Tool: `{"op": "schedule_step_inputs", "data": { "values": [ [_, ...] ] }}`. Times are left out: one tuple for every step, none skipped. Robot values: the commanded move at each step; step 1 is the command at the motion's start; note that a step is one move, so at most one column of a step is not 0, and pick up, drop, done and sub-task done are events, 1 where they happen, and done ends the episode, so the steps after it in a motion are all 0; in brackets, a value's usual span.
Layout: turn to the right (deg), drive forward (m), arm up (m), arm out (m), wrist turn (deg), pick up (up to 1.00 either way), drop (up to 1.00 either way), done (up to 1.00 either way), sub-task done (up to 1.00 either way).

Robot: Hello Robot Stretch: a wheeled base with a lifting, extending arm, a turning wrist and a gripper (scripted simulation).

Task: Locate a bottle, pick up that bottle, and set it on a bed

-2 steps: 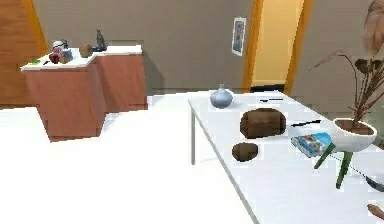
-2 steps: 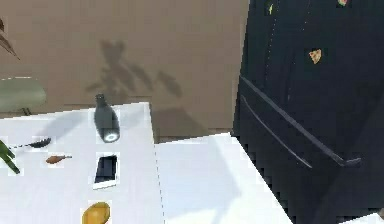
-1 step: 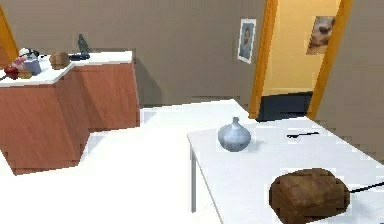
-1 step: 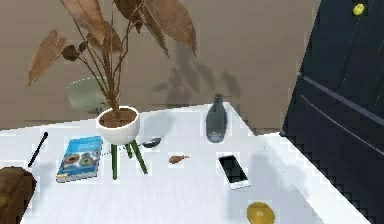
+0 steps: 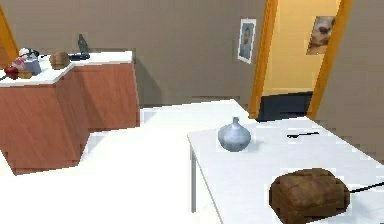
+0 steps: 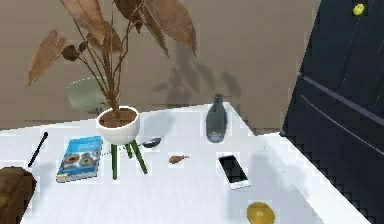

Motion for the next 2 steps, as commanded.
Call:
{"op": "schedule_step_inputs", "data": {
  "values": [
    [0.0,0.00,0.34,0.00,0.0,0.00,0.00,0.00,0.00],
    [0.0,0.00,0.00,0.50,0.0,0.00,0.00,0.00,0.00]
  ]
}}
